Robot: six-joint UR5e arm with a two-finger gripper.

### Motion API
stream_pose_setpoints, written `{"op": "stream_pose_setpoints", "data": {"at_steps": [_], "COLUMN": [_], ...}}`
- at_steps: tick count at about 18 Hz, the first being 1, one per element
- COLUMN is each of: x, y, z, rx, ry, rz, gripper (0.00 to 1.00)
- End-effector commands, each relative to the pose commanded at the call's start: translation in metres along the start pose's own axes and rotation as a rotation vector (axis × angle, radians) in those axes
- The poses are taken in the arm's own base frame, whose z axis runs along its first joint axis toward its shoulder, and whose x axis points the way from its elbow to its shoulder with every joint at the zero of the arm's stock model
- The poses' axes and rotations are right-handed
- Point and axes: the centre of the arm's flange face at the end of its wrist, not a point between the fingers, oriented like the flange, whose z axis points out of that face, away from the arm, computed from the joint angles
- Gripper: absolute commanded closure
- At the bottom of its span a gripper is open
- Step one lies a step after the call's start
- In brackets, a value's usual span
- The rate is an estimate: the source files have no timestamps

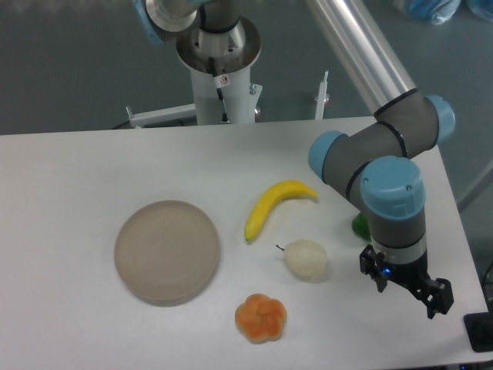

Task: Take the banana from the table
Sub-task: 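Move the open gripper over the yellow banana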

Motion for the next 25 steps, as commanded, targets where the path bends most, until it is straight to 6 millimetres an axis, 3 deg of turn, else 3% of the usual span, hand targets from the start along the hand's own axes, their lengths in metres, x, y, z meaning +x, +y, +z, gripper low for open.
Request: {"op": "stream_pose_setpoints", "data": {"at_steps": [11,15,19,22,25], "x": [0.0,-0.005,0.001,0.023,0.047], "y": [0.008,0.025,0.058,0.105,0.122], "z": [-0.003,-0.003,-0.016,-0.027,-0.036], "rx": [-0.009,-0.067,-0.083,-0.109,-0.124], "ry": [0.0,-0.016,0.011,0.09,0.157], "rz": [-0.014,-0.057,-0.073,-0.081,0.003], "gripper": [0.0,0.0,0.0,0.0,0.0]}}
